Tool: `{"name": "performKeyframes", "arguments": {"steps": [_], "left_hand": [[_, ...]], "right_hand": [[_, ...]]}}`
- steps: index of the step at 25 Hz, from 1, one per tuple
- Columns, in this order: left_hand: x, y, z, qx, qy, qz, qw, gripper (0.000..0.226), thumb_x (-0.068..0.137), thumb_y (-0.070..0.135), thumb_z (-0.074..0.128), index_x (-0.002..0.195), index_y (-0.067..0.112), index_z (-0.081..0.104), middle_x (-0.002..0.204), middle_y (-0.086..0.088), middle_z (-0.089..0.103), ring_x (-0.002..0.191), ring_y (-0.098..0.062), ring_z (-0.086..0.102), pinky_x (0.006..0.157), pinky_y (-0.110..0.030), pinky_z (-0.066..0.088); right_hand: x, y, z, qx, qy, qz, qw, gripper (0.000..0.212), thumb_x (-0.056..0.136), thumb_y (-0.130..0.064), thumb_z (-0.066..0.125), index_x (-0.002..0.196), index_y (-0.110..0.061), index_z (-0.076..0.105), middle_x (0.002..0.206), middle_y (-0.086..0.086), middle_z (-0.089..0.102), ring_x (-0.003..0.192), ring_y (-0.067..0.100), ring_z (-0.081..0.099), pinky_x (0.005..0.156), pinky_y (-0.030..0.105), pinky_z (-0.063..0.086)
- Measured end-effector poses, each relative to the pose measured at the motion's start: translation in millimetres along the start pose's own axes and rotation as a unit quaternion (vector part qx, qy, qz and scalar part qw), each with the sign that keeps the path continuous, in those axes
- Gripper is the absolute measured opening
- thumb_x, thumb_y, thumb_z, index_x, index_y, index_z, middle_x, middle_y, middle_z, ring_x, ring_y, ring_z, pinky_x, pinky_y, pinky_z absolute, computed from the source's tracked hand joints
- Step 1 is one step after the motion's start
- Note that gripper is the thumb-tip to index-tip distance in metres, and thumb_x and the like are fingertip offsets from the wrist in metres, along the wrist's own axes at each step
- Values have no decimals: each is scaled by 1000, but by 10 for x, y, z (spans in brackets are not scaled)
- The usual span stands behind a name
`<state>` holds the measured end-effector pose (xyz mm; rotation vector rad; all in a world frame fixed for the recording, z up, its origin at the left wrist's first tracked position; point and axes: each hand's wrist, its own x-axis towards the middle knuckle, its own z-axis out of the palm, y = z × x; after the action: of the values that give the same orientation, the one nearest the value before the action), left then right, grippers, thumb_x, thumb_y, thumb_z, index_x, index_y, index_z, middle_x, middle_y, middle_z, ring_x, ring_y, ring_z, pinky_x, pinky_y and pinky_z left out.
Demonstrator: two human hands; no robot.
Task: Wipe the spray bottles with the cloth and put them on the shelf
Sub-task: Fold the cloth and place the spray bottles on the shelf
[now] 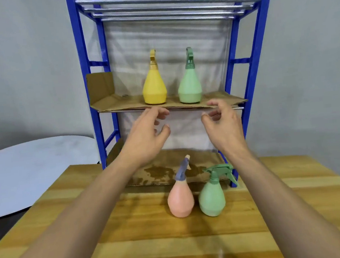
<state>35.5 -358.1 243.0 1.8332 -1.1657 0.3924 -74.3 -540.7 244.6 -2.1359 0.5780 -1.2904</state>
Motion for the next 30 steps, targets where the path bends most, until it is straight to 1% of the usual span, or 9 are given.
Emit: {"name": "performKeyframes", "arguments": {"steps": [6,10,11,13,16,19,23,27,30], "left_hand": [[-754,-214,425,-38,-50,-80,995,31,99,13,63,129,21,60,119,7,63,105,-1,60,93,-24,53],[-1093,-402,707,-29,-70,-123,989,33,98,12,64,131,17,61,124,4,66,114,-10,63,100,-26,50],[-1150,-452,785,-25,-79,-135,987,36,98,13,64,134,16,60,129,2,66,120,-13,62,102,-25,47],[-1214,-543,933,-18,-103,-159,982,48,101,20,61,147,15,52,145,1,59,135,-16,54,110,-26,41],[-1253,-621,1121,-43,-144,-190,970,62,103,27,58,160,18,34,159,3,45,143,-15,44,116,-37,40],[-1245,-684,1263,-49,-144,-200,968,62,97,19,67,153,16,41,139,1,55,127,-17,53,107,-35,45],[-1263,-746,1339,-24,-107,-202,973,62,88,19,77,143,9,49,119,2,49,117,-21,52,104,-33,44],[-1350,-798,1348,-51,-99,-220,969,63,90,28,75,145,16,45,133,1,53,120,-14,53,103,-29,44],[-1389,-803,1364,-69,-104,-236,964,68,87,31,77,145,21,41,136,4,56,122,-14,54,100,-30,45]], "right_hand": [[-801,379,33,27,-33,62,997,28,93,-29,65,120,-34,60,96,-8,64,94,13,62,82,35,54],[-1310,740,163,46,-29,97,994,18,90,-23,69,107,-28,66,89,-9,66,83,2,62,75,28,53],[-1432,839,198,47,-16,112,992,14,89,-28,72,101,-27,66,89,-9,66,83,3,62,76,31,54],[-1625,1009,263,20,19,158,987,28,84,-49,74,96,-27,63,95,-8,64,91,11,60,85,38,53],[-1741,1150,385,-59,39,228,971,58,73,-66,75,109,-25,55,114,-1,57,112,24,51,98,43,40],[-1691,1171,537,-90,25,251,964,77,69,-70,75,125,-22,52,128,7,56,119,33,49,99,46,36],[-1648,1266,653,-111,19,223,968,68,75,-55,78,127,-21,51,126,10,57,116,36,53,95,47,41],[-1589,1354,540,17,-111,214,970,64,78,-36,74,135,-31,46,114,-7,56,109,19,56,97,44,49],[-1654,1363,541,22,-112,208,971,76,75,-44,75,140,-33,38,128,-6,53,118,16,53,103,42,47]]}}
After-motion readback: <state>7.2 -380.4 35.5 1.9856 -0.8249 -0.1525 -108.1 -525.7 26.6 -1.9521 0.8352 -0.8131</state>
